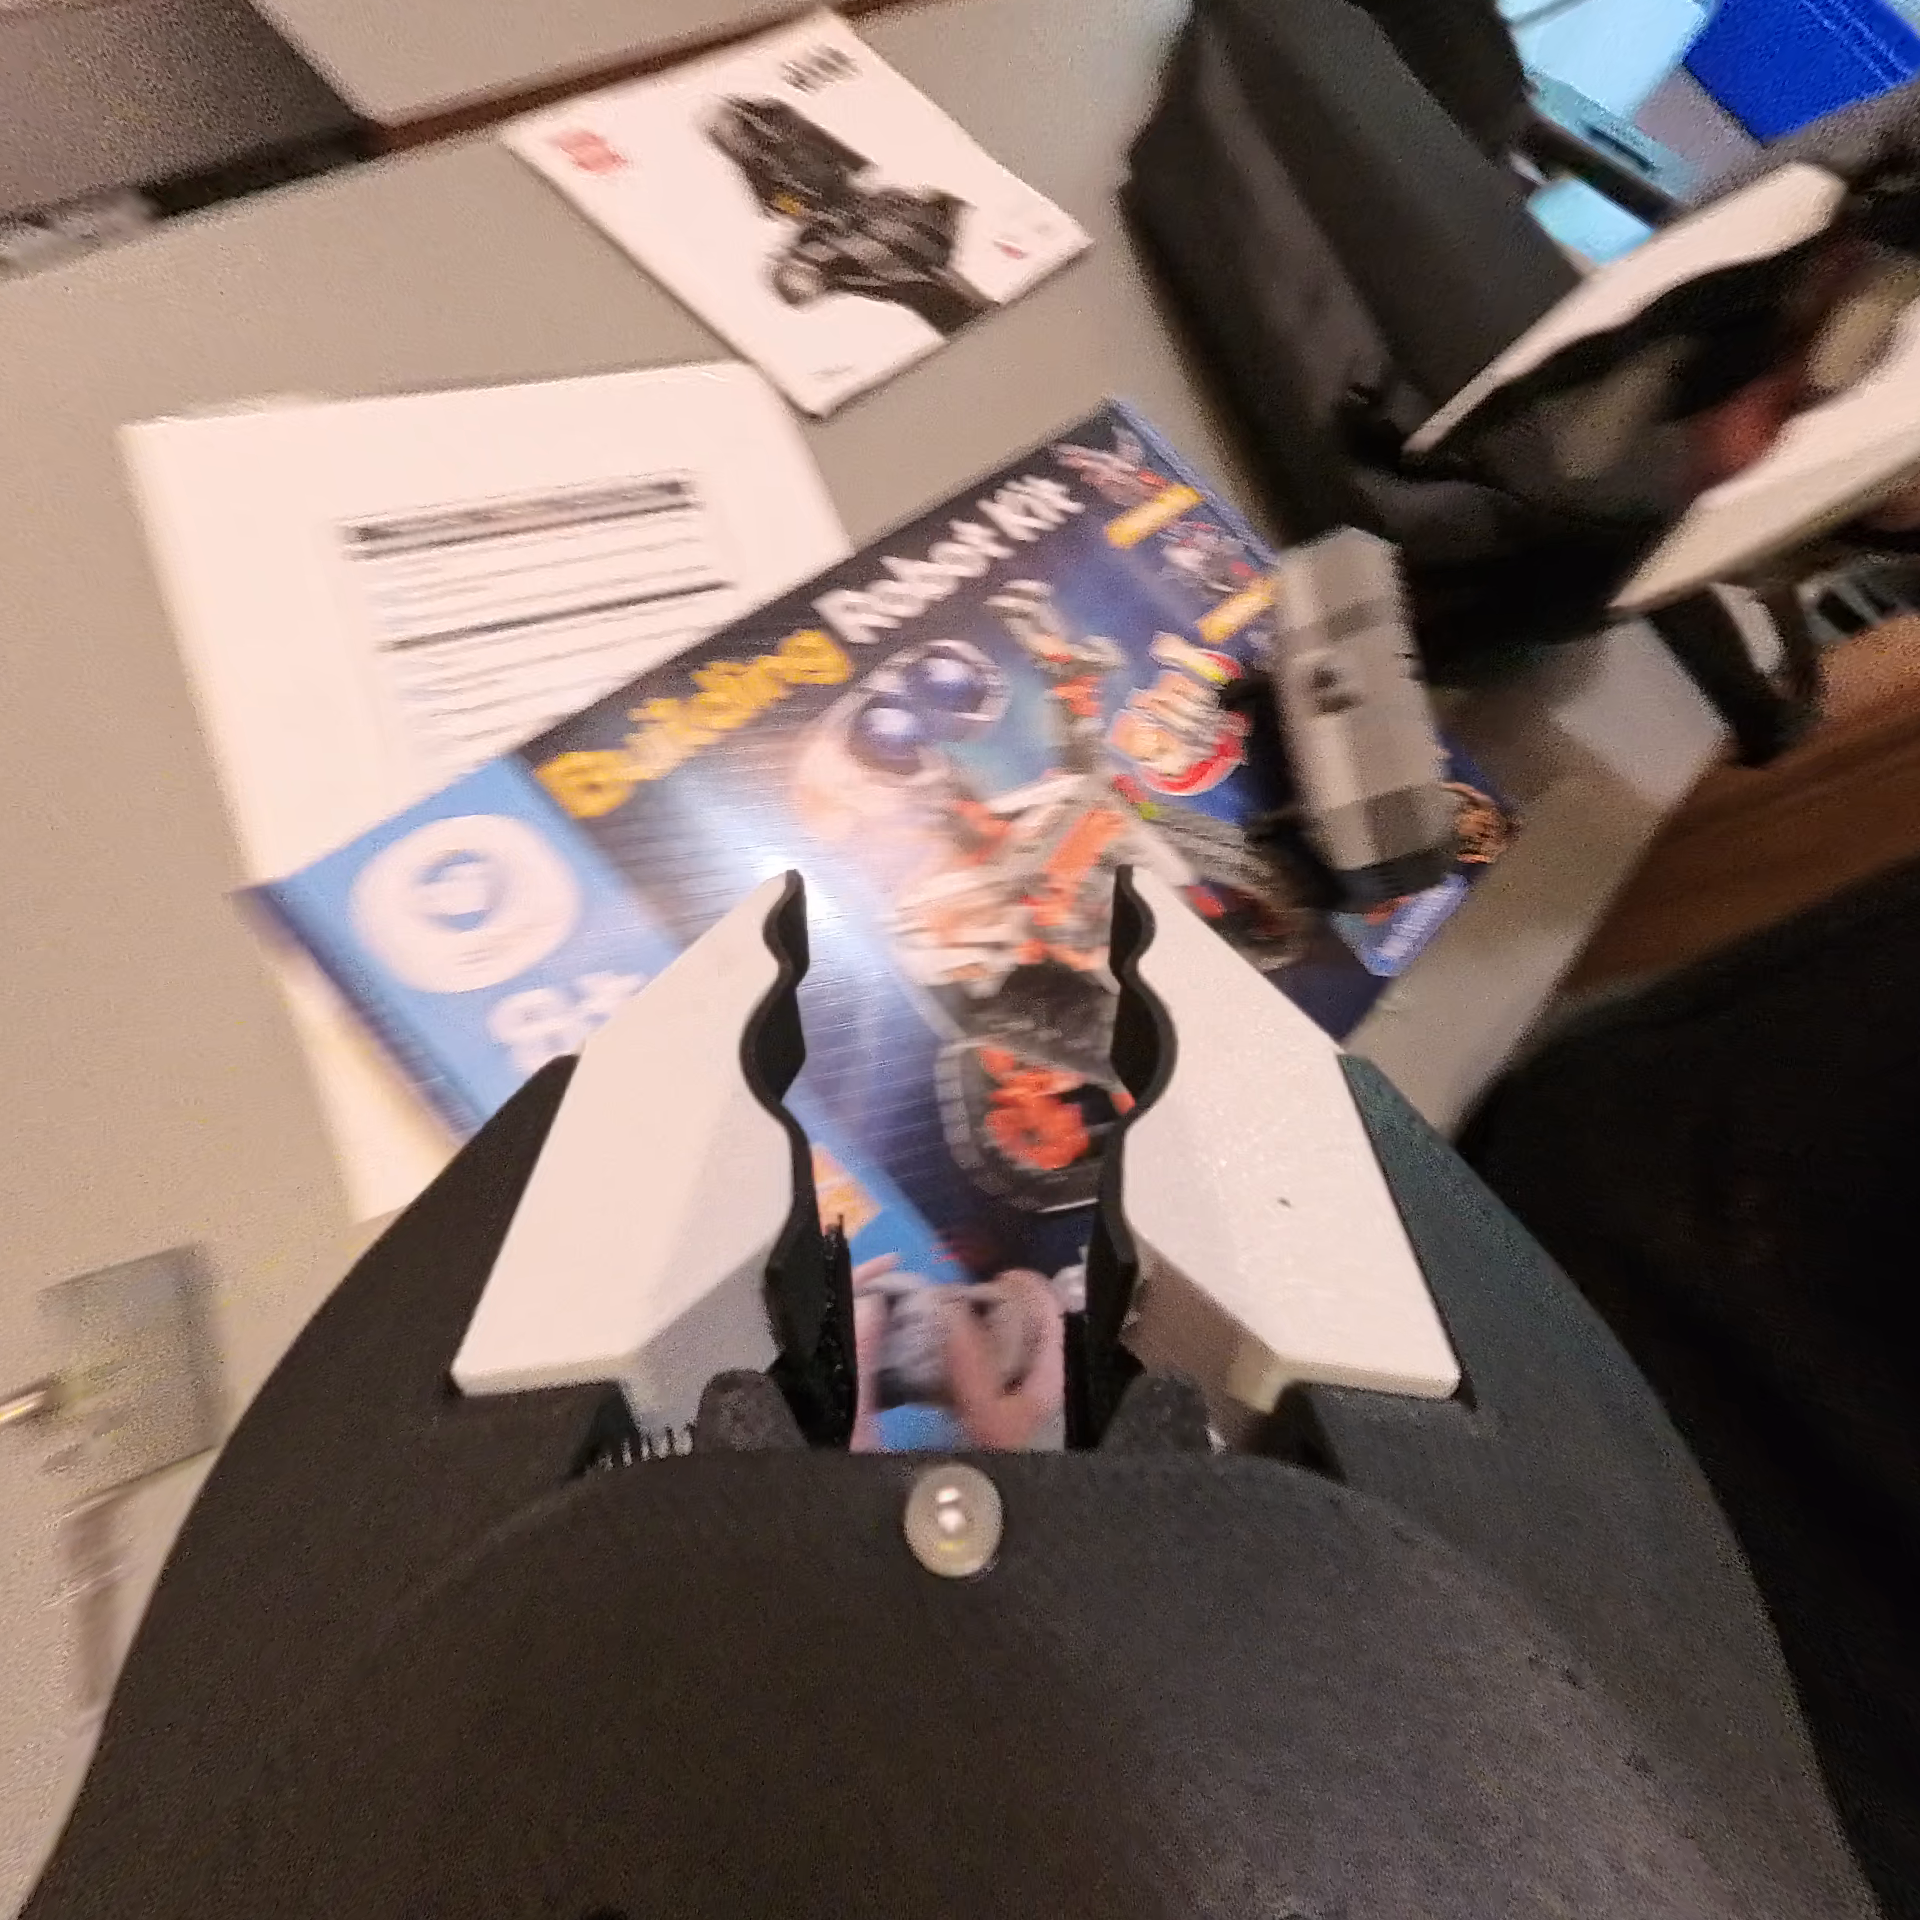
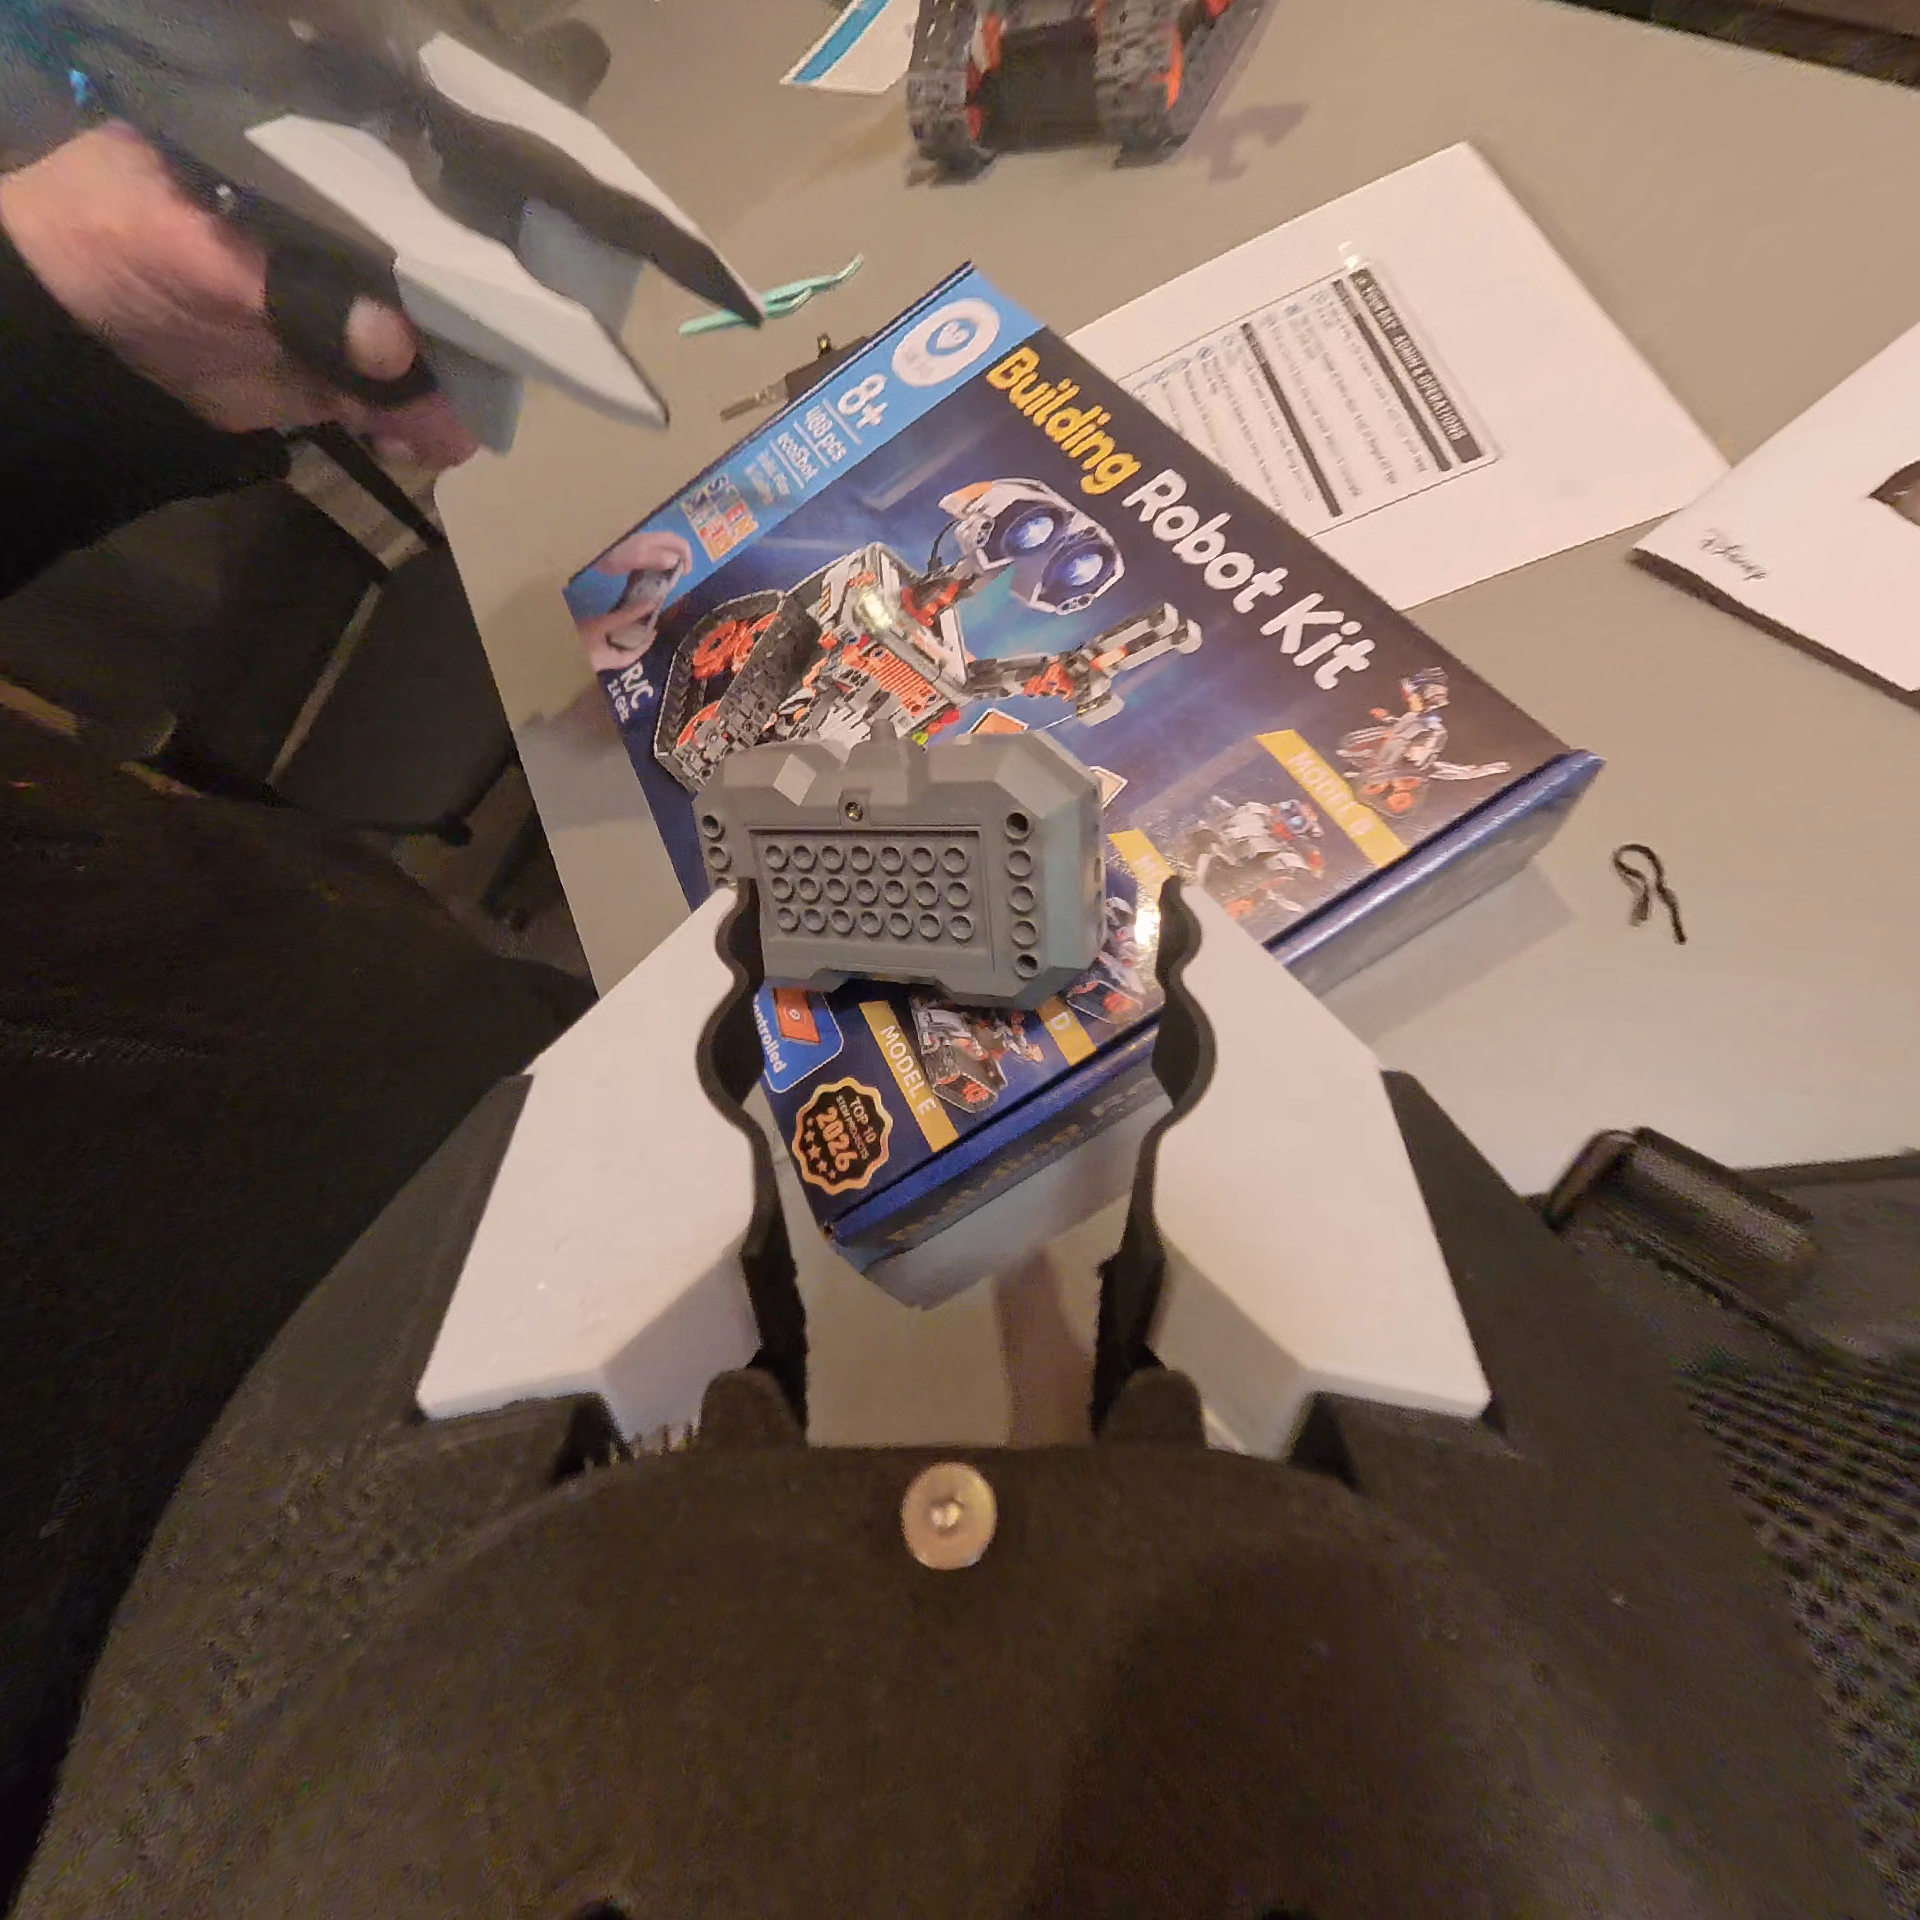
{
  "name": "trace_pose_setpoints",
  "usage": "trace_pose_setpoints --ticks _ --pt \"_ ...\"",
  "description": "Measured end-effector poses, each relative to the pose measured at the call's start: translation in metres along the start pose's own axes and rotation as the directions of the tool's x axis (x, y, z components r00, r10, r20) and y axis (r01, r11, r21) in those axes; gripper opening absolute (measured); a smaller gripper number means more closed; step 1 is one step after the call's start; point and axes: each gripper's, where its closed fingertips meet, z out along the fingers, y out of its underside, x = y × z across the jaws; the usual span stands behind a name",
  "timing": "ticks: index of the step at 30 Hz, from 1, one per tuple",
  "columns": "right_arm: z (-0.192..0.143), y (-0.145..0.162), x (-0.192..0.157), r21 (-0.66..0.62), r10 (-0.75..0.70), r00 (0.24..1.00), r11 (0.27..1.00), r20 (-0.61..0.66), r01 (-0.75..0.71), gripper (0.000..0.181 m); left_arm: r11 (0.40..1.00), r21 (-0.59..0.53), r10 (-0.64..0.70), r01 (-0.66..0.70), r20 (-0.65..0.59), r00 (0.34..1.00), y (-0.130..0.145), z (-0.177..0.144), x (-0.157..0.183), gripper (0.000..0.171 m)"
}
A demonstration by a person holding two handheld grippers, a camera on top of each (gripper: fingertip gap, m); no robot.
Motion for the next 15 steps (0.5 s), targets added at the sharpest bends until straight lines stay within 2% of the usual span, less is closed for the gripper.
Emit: trace_pose_setpoints --ticks 3,5,9,15 --pt "0.014 0.005 0.005 -0.043 0.0 1.0 0.999 0.008 0.001 0.072 0.998 -0.062 0.002 -0.007 -0.078 0.997 0.01 0.031 0.056 0.058" --pt "0.021 0.006 0.005 -0.066 0.022 0.998 0.998 0.059 -0.018 0.071 0.996 -0.071 -0.067 0.059 -0.122 0.99 0.017 0.046 0.086 0.055" --pt "0.035 0.014 0.002 -0.151 0.072 0.989 0.987 0.127 -0.053 0.072 0.985 -0.123 -0.134 0.121 -0.104 0.986 0.041 0.068 0.109 0.061" --pt "0.041 0.019 0.004 -0.214 0.101 0.989 0.974 0.107 -0.076 0.066 0.988 -0.061 -0.151 0.144 -0.117 0.982 0.034 0.085 0.122 0.05"
